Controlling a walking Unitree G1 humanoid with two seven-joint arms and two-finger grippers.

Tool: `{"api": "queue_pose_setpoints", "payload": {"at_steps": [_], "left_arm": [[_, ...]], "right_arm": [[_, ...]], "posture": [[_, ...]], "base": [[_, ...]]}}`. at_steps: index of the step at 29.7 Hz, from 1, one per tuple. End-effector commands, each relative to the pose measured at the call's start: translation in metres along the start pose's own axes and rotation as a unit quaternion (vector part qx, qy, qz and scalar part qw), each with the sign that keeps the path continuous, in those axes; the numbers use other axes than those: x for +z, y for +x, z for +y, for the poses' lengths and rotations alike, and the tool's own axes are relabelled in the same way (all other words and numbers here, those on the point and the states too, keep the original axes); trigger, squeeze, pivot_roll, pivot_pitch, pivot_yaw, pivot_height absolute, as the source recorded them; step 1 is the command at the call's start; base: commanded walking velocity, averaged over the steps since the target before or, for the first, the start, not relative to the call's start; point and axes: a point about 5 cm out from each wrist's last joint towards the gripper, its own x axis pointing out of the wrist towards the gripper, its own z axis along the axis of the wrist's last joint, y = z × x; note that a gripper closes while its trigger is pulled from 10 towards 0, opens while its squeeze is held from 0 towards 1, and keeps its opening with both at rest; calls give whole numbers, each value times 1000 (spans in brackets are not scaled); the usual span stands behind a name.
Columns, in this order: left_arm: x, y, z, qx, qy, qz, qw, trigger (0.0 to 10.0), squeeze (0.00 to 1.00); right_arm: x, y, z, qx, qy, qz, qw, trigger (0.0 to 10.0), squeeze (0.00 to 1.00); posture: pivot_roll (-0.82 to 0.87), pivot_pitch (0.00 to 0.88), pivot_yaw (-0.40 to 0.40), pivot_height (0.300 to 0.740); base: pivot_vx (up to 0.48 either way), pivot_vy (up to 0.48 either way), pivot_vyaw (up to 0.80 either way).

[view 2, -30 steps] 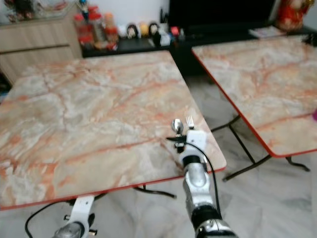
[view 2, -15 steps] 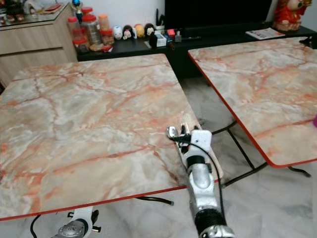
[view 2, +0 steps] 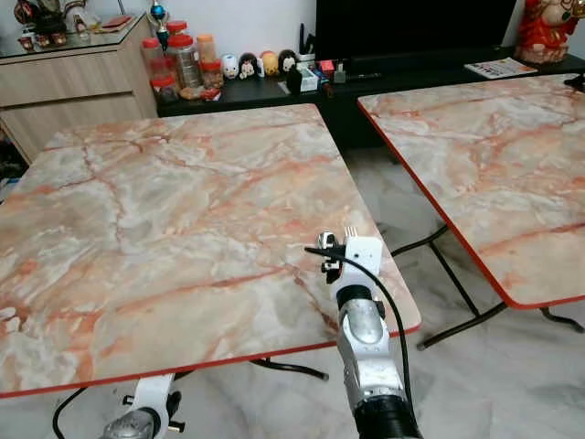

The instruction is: Setting the table

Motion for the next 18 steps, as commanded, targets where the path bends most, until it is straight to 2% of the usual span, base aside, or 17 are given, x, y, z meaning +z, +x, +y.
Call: {"api": "queue_pose_setpoints", "payload": {"at_steps": [1,3,5,9,18], "left_arm": [[0,0,1,-2,-3,6,1000,10000,0],[0,0,0,-5,-4,9,1000,10000,0],[0,0,0,-6,-4,9,1000,10000,0],[0,1,-1,-8,-6,10,1000,10000,0],[0,1,-3,-13,-8,12,1000,10000,0]], "right_arm": [[7,3,0,-9,-3,6,1000,10000,0],[9,4,-4,-18,-17,35,999,10000,0],[9,4,-5,-17,-21,42,999,10000,0],[0,1,-7,-21,-33,87,995,10000,0],[-4,-3,-4,-9,-37,121,992,10000,0]], "posture": [[-29,0,49,740],[-29,0,48,740],[-30,0,48,740],[-30,0,45,740],[-32,0,44,740]], "base": [[0,0,0],[0,0,0],[0,0,0],[0,0,0],[0,0,0]]}}
